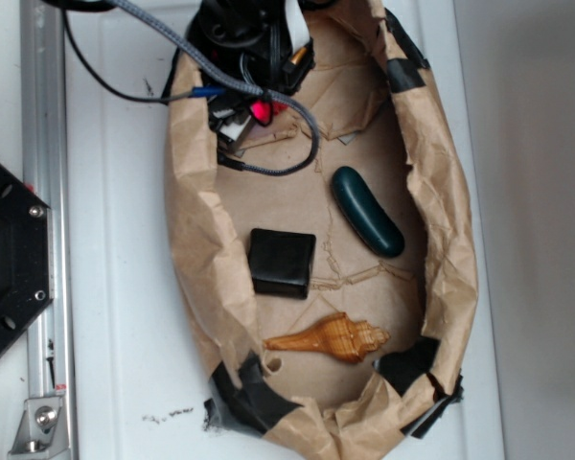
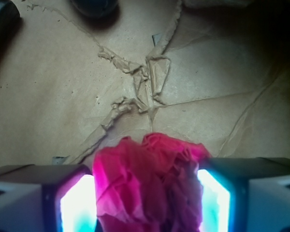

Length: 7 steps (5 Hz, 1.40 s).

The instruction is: Grab the red paper.

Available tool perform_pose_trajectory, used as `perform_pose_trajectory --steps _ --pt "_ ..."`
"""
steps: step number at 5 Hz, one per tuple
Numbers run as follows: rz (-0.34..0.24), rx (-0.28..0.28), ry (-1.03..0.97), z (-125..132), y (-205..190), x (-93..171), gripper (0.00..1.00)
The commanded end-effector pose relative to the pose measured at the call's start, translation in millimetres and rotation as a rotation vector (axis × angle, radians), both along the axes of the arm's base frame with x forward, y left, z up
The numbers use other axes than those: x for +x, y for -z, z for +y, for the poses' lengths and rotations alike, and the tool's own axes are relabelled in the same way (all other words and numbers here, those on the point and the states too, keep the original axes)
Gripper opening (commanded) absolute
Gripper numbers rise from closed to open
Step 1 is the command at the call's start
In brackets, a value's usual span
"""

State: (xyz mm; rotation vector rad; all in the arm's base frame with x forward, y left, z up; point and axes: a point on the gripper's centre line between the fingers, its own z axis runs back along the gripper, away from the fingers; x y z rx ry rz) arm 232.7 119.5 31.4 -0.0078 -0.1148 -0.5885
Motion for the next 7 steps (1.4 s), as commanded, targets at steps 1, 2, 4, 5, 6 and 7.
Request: perform_pose_trajectory --steps 1,2,4,5,6,7 --pt "-0.043 0.034 -0.030 10.9 -13.9 2.7 0.00" --pt "-0.058 0.017 -0.047 8.0 -18.6 3.7 0.00" --pt "-0.207 -0.043 -0.207 -65.7 -104.6 45.9 0.00" --pt "-0.231 -0.066 -0.320 -88.8 -127.9 60.6 0.00" --pt "-0.181 -0.116 -0.346 -107.0 -138.5 69.0 0.00" --pt "-0.190 -0.015 -0.461 -107.4 -150.2 58.1 0.00"
